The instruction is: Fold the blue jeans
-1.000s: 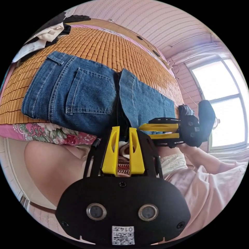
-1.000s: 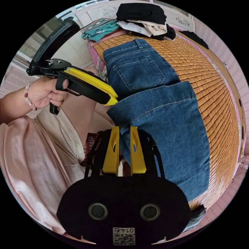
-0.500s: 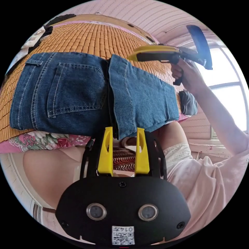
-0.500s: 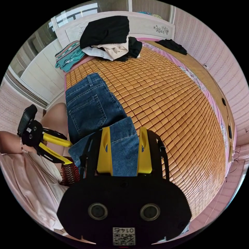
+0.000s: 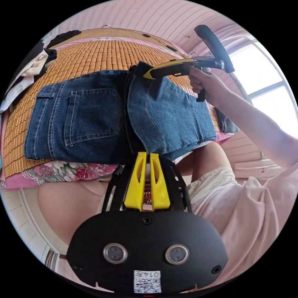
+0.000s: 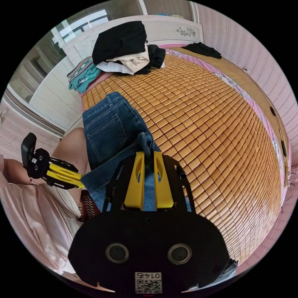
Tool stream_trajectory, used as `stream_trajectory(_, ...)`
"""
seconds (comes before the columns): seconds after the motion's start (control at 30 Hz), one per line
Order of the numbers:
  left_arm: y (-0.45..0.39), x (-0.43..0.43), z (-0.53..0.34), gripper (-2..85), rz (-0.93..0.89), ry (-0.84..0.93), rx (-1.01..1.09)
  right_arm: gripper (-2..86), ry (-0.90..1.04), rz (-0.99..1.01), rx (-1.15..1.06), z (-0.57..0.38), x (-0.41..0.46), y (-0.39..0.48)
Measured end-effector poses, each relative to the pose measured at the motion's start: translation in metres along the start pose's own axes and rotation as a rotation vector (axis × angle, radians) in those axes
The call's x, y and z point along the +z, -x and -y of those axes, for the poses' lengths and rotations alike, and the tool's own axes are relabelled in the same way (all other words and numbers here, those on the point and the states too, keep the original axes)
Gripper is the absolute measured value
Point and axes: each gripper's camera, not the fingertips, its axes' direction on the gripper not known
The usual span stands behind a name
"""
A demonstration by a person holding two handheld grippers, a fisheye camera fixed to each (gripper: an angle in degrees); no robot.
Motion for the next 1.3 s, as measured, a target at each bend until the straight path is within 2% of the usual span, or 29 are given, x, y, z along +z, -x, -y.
stream_trajectory(0.3, -0.044, -0.041, -0.014, -0.6, -0.004, -0.099, 0.076, 4.9, -0.106, -0.028, -0.005, -0.066, -0.072, -0.01)
stream_trajectory(0.47, -0.059, -0.062, -0.019, 0.6, 0.046, -0.147, 0.086, 4.2, -0.184, -0.05, -0.102, -0.093, -0.116, 0.003)
stream_trajectory(0.53, -0.052, -0.059, -0.02, 2.5, 0.065, -0.141, 0.037, 3.9, -0.202, -0.052, -0.129, -0.099, -0.129, 0.008)
stream_trajectory(0.67, -0.037, -0.07, -0.019, 14.7, -0.05, -0.162, 0.029, 3.2, -0.222, -0.031, -0.236, -0.12, -0.151, 0.031)
stream_trajectory(0.73, -0.041, -0.087, -0.018, 16.8, -0.042, -0.204, 0.071, 3.1, -0.227, -0.038, -0.272, -0.133, -0.161, 0.043)
stream_trajectory(0.87, -0.066, -0.111, -0.014, 20.5, 0.148, -0.289, 0.228, 3.1, -0.253, -0.015, -0.324, -0.165, -0.183, 0.062)
stream_trajectory(1.0, -0.084, -0.102, 0.004, 22.6, 0.103, -0.259, 0.342, 3.1, -0.276, 0.032, -0.369, -0.188, -0.202, 0.074)
stream_trajectory(1.13, -0.104, -0.11, 0.005, 15.7, 0.01, -0.236, 0.439, 2.9, -0.292, 0.02, -0.331, -0.204, -0.218, 0.071)
stream_trajectory(1.2, -0.11, -0.118, -0.001, 4.5, -0.03, -0.242, 0.46, 2.8, -0.315, 0.024, -0.274, -0.207, -0.223, 0.062)
stream_trajectory(1.3, -0.112, -0.139, -0.005, 0.7, -0.04, -0.277, 0.403, 2.6, -0.357, 0.043, -0.213, -0.196, -0.227, 0.05)
